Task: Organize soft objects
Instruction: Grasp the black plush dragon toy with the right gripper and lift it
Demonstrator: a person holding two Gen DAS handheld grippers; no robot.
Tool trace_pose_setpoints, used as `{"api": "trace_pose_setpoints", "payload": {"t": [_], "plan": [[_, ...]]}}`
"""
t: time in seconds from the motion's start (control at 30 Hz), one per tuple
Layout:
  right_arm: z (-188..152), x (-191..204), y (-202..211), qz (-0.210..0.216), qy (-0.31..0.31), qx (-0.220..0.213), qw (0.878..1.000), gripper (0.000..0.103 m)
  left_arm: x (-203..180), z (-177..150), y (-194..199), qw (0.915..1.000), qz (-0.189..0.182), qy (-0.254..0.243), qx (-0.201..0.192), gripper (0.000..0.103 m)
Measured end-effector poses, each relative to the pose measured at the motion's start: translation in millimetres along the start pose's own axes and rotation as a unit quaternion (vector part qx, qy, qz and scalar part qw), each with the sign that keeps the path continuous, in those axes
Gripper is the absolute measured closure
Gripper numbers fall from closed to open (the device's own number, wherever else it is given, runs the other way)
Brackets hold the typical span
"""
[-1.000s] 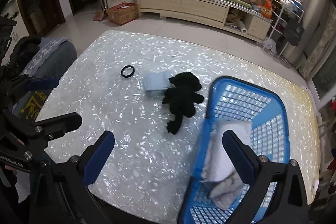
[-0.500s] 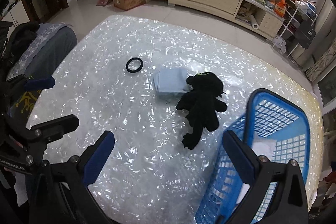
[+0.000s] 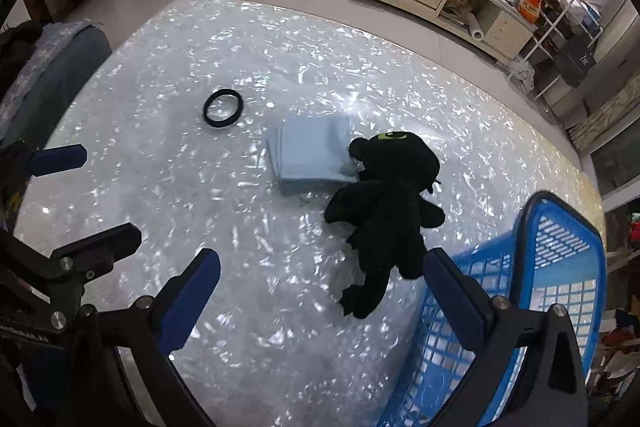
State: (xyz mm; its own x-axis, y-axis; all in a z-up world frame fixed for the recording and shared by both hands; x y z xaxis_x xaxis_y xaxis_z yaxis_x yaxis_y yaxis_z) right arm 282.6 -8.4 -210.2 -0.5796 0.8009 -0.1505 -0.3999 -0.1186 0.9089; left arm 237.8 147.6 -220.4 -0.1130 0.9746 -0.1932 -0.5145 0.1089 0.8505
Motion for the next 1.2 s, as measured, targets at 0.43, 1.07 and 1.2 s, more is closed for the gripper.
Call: {"api": "trace_pose_setpoints", "payload": {"t": [0.43,1.07,1.2], "plan": [[7.2,-8.1,-43.0,-0.041,-0.002,0.032,0.999,0.012,4.0,13.2,-37.3,0.9999,0.004,-0.014,0.009,0.000],[-0.7,-42.5,-70.1,-0.086,-0.044,0.077,0.992,0.035,-0.2,12.7,-56.1,0.9998,-0.009,-0.016,0.008,0.000],[-1.9,-48.9,-65.5,-0.121,-0.031,0.072,0.989,0.070,-1.9,13.1,-55.9,0.9998,-0.015,-0.012,0.005,0.000]]}}
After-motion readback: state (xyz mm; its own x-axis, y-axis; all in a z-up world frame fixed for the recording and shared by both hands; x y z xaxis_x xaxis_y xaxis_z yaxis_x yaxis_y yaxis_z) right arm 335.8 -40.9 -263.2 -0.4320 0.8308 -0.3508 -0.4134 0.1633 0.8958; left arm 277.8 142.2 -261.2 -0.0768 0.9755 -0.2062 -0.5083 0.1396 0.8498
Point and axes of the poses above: each gripper's, at about its wrist camera, not at the fingertips, and y roughly against the way its jaws point, x to its left, z to its top, the point moved 9 cm from there along -y, roughly the way its jaws point, and after that the axes turned 3 degrees about -x, right-handed, at the moved point
